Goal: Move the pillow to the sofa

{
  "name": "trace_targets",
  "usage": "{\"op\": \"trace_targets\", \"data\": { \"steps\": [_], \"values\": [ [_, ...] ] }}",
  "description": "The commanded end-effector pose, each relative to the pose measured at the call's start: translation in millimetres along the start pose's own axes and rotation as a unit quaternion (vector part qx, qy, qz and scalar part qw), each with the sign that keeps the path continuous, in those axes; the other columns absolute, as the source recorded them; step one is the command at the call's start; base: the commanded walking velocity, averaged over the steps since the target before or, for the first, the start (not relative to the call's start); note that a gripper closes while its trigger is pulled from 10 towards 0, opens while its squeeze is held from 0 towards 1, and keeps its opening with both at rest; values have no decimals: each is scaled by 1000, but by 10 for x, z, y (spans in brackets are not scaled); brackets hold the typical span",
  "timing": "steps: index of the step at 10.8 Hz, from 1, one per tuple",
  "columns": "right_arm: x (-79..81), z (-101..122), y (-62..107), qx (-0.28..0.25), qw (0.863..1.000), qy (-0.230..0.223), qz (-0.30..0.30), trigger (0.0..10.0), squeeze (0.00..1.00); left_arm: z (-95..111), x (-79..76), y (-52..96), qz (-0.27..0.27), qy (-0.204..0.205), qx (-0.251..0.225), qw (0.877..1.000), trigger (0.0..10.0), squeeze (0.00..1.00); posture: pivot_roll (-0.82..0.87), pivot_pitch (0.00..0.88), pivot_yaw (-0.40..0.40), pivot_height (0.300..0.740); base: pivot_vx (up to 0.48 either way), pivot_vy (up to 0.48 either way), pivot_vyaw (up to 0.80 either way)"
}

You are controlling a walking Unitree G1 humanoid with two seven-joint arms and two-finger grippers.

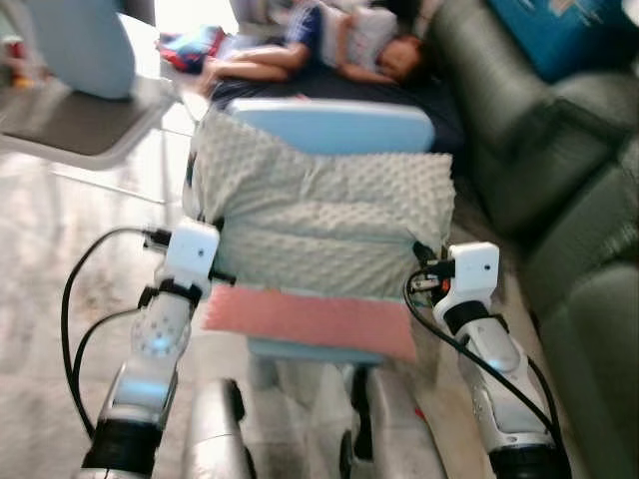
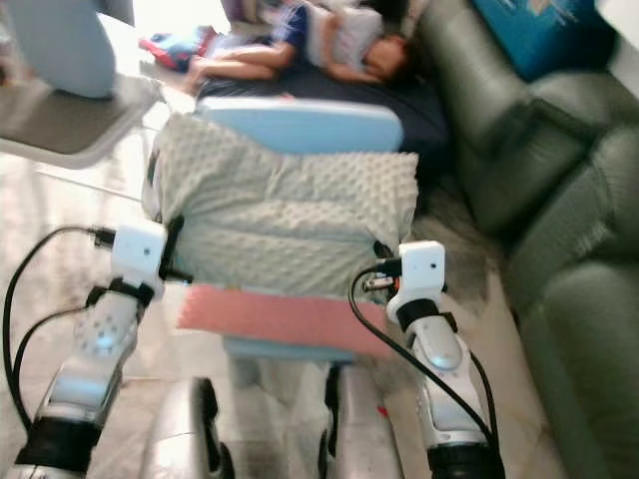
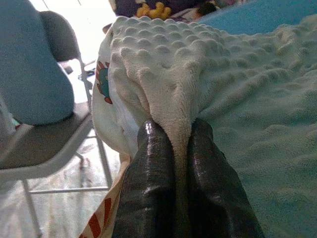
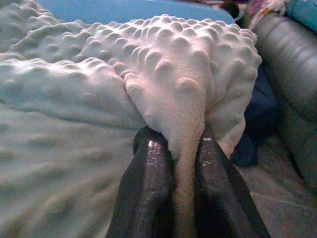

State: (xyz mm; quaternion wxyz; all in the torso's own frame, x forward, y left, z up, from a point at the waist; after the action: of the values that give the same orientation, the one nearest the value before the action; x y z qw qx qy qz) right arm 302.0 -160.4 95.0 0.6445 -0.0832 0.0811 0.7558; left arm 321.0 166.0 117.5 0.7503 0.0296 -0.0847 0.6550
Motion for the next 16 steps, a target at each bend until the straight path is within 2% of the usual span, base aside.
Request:
{"op": "trace_targets", "data": {
  "steps": [1,3,4,8,16],
  "values": [
    [-104,57,3,-12,1000,7,-15,10000,0,33,90,-8,8,-1,-6,1000,10000,0,-87,56,-33,689,0,0,0],
    [-123,64,11,-13,1000,5,-20,10000,0,11,73,-22,9,15,-6,1000,10000,0,-89,54,-34,734,0,0,0],
    [-114,63,9,-13,1000,4,-20,10000,0,9,20,-35,3,27,-4,1000,10000,0,-92,56,-36,740,0,0,0],
    [-151,55,-11,-9,999,-7,-32,10000,0,12,-26,-56,-6,38,-3,999,10000,0,-91,55,-34,740,0,0,0],
    [-102,-36,12,16,999,-16,-31,10000,0,-20,-152,-42,-33,59,4,998,10000,0,-96,70,-34,740,0,0,0]
  ]
}}
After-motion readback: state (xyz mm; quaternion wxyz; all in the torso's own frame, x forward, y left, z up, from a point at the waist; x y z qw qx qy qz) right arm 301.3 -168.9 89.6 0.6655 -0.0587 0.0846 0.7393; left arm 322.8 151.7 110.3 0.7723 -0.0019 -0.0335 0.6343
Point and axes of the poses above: a point about 5 cm out from each wrist's last joint towards the gripper, its own y axis pointing back from the gripper into the wrist, its own z axis along the axis of the wrist's last joint, x = y × z, the point moved 3 cm from there along -y, pointing out of the wrist towards the gripper, and after that the axes turned 11 degrees about y, right-handed, at the moved point
